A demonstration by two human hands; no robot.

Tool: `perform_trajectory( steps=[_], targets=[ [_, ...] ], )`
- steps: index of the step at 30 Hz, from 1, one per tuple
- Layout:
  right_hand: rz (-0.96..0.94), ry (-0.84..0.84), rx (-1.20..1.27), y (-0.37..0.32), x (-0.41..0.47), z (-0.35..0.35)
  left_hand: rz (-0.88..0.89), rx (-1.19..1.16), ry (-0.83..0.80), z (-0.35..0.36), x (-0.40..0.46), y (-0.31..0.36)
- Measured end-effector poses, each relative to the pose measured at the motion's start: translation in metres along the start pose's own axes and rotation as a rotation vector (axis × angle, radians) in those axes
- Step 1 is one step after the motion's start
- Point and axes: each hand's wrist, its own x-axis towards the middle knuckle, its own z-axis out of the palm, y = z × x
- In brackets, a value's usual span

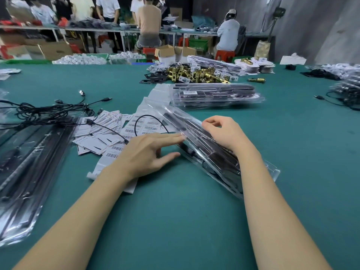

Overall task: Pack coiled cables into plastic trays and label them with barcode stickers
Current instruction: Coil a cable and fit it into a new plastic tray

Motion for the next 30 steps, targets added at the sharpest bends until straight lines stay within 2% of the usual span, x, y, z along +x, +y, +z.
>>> perform_trajectory(
  steps=[8, 12, 16, 24, 30],
  targets=[
    [0.013, 0.015, 0.008, 0.0018, 0.0006, 0.0037, 0.023, -0.042, -0.042, 0.0067, 0.003, -0.0018],
    [0.02, 0.027, 0.01, 0.0003, -0.0008, 0.0033, -0.015, -0.05, -0.018, 0.0074, 0.0052, 0.0003],
    [0.009, 0.03, -0.003, -0.0013, -0.0021, 0.0041, -0.073, 0.045, -0.064, 0.0085, 0.0061, 0.0035],
    [0.009, 0.041, -0.008, -0.0024, -0.0028, 0.0052, -0.107, 0.035, -0.033, 0.0099, 0.0056, 0.0081],
    [0.013, 0.016, -0.05, -0.0059, -0.0042, 0.004, -0.159, -0.2, -0.089, 0.0054, 0.0049, 0.002]
  ],
)
